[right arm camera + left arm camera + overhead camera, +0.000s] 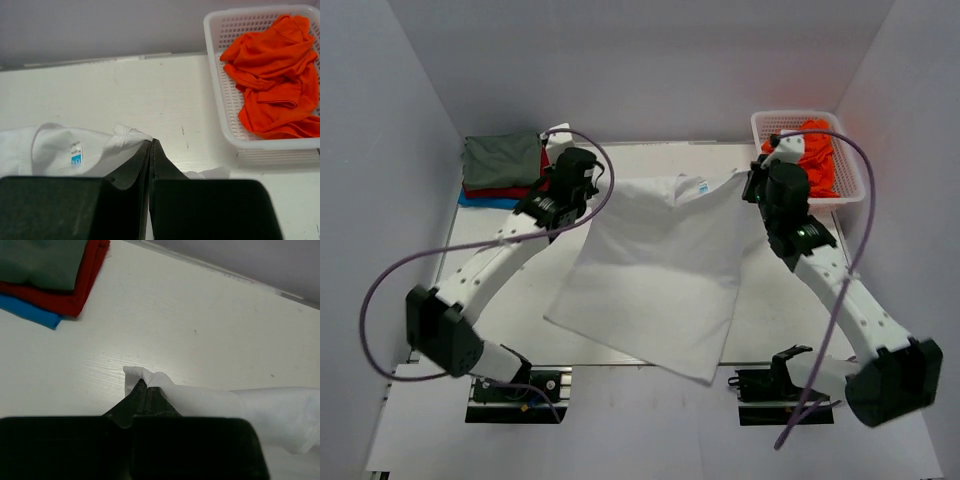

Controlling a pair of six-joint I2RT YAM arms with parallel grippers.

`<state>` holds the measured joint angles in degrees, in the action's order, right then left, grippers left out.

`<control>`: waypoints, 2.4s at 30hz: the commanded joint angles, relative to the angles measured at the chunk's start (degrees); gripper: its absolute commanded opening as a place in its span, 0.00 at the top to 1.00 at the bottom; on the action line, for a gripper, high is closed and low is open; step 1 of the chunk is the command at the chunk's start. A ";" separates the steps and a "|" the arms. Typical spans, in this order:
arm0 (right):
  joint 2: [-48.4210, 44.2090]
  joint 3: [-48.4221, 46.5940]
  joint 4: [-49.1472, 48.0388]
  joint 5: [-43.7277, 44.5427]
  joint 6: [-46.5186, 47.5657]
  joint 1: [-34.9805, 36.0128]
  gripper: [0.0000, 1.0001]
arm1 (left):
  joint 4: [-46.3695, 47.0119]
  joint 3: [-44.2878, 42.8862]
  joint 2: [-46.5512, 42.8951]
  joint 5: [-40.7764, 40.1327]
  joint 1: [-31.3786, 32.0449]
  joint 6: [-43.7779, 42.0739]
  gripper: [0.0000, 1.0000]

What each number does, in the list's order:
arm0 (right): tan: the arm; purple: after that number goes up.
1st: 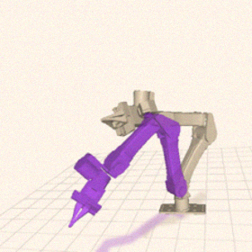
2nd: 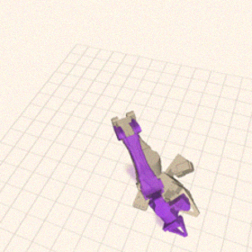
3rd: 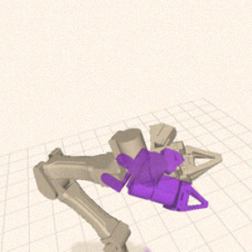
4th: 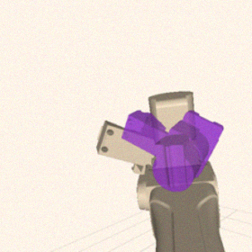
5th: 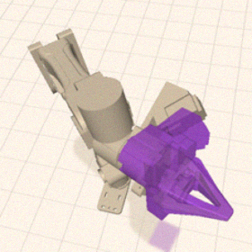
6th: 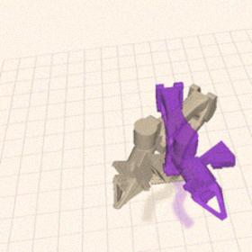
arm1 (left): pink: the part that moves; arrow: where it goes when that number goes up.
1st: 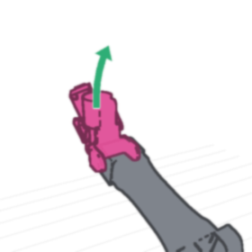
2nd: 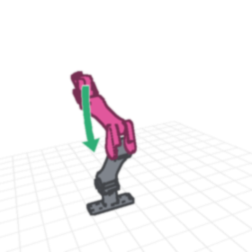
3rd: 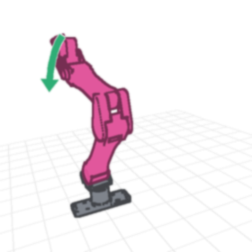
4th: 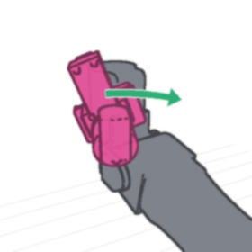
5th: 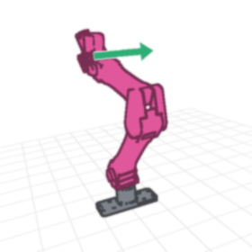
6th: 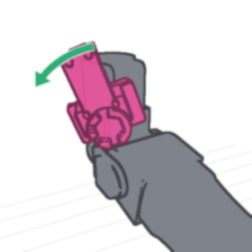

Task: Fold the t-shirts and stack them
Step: Flatten out the tshirt

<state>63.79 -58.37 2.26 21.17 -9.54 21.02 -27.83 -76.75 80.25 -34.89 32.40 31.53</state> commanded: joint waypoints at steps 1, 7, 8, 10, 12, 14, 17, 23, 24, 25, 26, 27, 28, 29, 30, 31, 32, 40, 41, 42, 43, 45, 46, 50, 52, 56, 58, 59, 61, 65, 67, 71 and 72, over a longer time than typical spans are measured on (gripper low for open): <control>7.12 -2.53 -10.58 4.23 4.34 -0.62 1.00 | 6.12 -3.05 6.22 -5.27 -3.12 0.99 1.00; 32.94 -20.42 -14.66 7.13 9.09 -1.94 1.00 | 11.05 -14.37 28.79 -6.50 -10.67 1.51 1.00; 39.94 -27.86 -14.13 8.61 9.10 -2.20 1.00 | 10.35 -21.18 32.48 -6.50 -11.56 1.52 0.97; 51.40 -41.55 -8.53 9.33 12.08 -2.82 0.95 | 5.36 -36.60 44.65 -2.91 -13.23 0.13 0.43; 66.17 -57.51 -2.37 11.43 12.35 -3.08 0.64 | 1.57 -47.91 52.17 2.51 -14.73 -2.16 0.00; 70.59 -65.62 0.28 10.56 11.65 -3.44 0.10 | -1.34 -60.15 59.20 5.27 -14.74 -5.15 0.00; 68.32 -62.77 3.80 8.20 10.69 -2.83 0.10 | 1.10 -56.17 56.62 11.07 -15.26 -6.30 0.00; 50.79 -44.16 7.49 -7.00 6.64 -2.47 0.10 | 5.87 -29.71 35.81 17.76 -13.86 -7.71 0.00; 48.82 -41.76 7.49 -10.50 4.90 -1.86 0.10 | 3.43 -27.42 33.51 20.37 -13.07 -6.84 0.00; 47.23 -36.52 7.06 -12.10 4.01 -1.51 0.10 | 2.18 -22.53 31.48 22.48 -13.07 -5.70 0.00; 42.60 -31.33 7.05 -14.20 3.05 -1.42 0.10 | 0.34 -19.61 29.37 24.42 -13.07 -4.12 0.00; 41.60 -28.93 7.32 -15.27 1.47 -0.98 0.10 | 0.33 -16.45 25.09 28.35 -12.54 -3.15 0.00; 40.63 -24.90 7.67 -16.67 0.67 -0.80 0.10 | 0.33 -9.63 23.04 29.96 -12.54 -1.31 0.00; 38.62 -21.99 9.32 -18.25 0.23 -0.89 0.10 | -0.20 -6.51 21.28 31.19 -12.02 0.18 0.00; 38.17 -20.57 11.25 -18.79 -1.43 -0.28 0.10 | -0.20 -3.52 19.61 34.07 -12.01 1.42 0.00; 37.03 -17.86 11.53 -19.84 -1.97 -0.10 0.10 | -0.20 2.16 16.72 35.50 -11.40 2.82 0.00; 36.41 -14.27 11.36 -20.20 -2.41 0.25 0.10 | -0.20 4.74 15.39 36.21 -11.40 3.62 0.00; 29.64 -0.61 11.19 -23.45 -9.26 5.52 0.10 | -2.93 21.46 9.93 32.89 -9.11 6.35 0.00; 29.29 1.31 11.10 -24.93 -9.70 6.14 0.10 | -3.45 21.99 9.93 30.61 -9.11 6.35 0.00; 28.68 2.98 10.84 -24.95 -10.58 7.27 0.10 | -3.98 21.99 10.97 28.76 -9.63 6.35 0.00; 28.76 3.61 11.36 -25.03 -11.11 8.42 0.10 | -4.50 21.99 11.59 26.92 -9.64 6.35 0.00; 29.11 5.89 11.97 -25.99 -13.21 10.52 0.10 | -4.51 22.61 13.52 23.30 -10.43 7.31 0.00; 29.11 6.33 11.63 -26.87 -13.66 11.58 0.10 | -4.51 22.61 16.23 22.16 -11.04 7.84 0.00; 29.20 9.24 12.94 -31.18 -17.96 20.52 0.10 | -9.41 13.70 27.02 12.76 -13.06 10.83 0.00; 28.68 8.89 14.43 -35.20 -18.41 23.44 0.10 | -13.46 8.14 31.00 8.73 -14.64 10.83 0.00; 27.27 3.80 17.86 -39.88 -15.08 35.75 0.10 | -10.94 -7.07 37.34 9.48 -16.93 6.28 0.00; 24.90 1.34 18.74 -41.56 -13.41 37.51 0.10 | -9.35 -15.74 39.80 13.25 -16.93 0.83 0.00; 21.06 1.24 18.92 -40.95 -13.57 37.35 0.10 | -11.00 -18.84 40.42 13.27 -16.93 -0.14 0.00; 17.19 -0.33 20.49 -33.44 -14.45 36.29 0.10 | -13.37 -25.43 41.04 12.23 -16.06 -1.29 0.00; 10.50 -2.10 28.05 -14.59 -16.73 33.22 0.10 | -17.33 -24.68 37.19 12.22 -17.10 -1.29 0.00; 8.56 -0.18 29.29 -12.92 -18.40 30.15 0.10 | -17.34 -20.31 32.01 10.83 -17.11 -1.29 0.00; 8.37 4.48 32.45 -11.15 -21.66 24.52 0.10 | -16.73 -14.49 23.92 11.94 -16.06 -0.68 0.00; 8.46 6.32 32.28 -11.76 -21.83 23.03 0.10 | -14.90 -11.26 22.42 14.57 -16.06 -0.68 0.00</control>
<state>70.96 -56.31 28.40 5.48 -28.58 46.70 -43.11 -92.18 109.58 -22.02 15.86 31.05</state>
